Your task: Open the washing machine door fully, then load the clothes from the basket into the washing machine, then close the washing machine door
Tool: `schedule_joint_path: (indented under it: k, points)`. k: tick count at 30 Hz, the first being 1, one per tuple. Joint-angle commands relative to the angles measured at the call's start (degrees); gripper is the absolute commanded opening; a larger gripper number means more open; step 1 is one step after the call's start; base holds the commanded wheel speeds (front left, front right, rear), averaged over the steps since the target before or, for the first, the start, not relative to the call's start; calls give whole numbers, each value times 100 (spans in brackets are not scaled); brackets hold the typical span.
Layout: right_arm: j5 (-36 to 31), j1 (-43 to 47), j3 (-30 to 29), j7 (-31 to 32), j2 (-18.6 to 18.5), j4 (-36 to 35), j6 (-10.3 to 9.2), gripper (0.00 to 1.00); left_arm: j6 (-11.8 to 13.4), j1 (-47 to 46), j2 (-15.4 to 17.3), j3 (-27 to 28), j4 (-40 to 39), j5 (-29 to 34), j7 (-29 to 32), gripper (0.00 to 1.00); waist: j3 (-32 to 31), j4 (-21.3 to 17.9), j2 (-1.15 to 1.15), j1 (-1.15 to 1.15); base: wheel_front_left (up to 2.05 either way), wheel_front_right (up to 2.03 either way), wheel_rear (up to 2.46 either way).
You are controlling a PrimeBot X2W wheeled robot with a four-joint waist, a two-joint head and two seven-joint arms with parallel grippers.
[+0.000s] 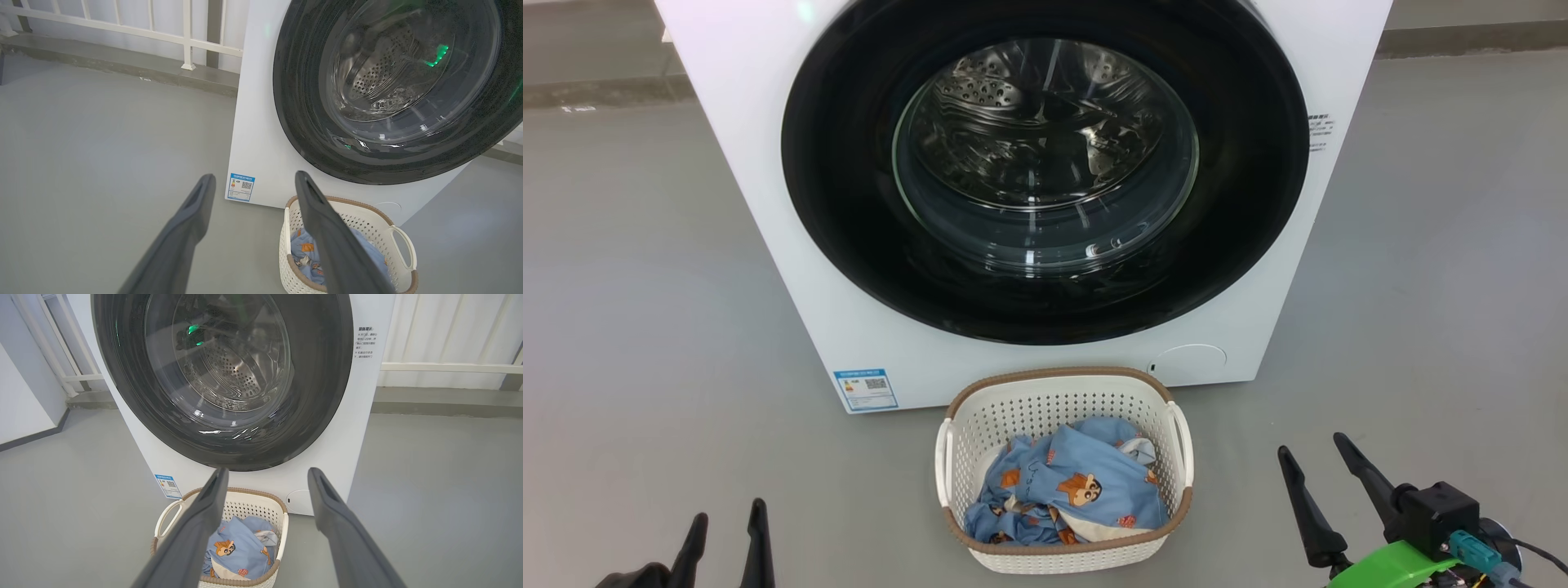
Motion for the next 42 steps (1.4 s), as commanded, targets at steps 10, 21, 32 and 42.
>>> schedule_joint_path:
  k: [10,21,32,42]
  points:
    - [-728,-251,-16,-219,-4,-2,-6,100,-19,-193,154,229,-53,641,-223,100,29,-1,0,0,0,0,0]
    - [-728,-214,-180,-219,57,102,-6,100,-19,-207,142,281,-37,632,-223,100,50,3,0,0,0,0,0]
    - [-726,-210,-209,-219,82,121,-6,100,-19,-210,117,358,0,670,-223,100,42,-6,0,0,9,9,-18]
    - [-694,-217,-214,-219,89,116,-6,100,-19,-228,106,404,3,666,-223,100,51,-27,0,0,72,72,-144]
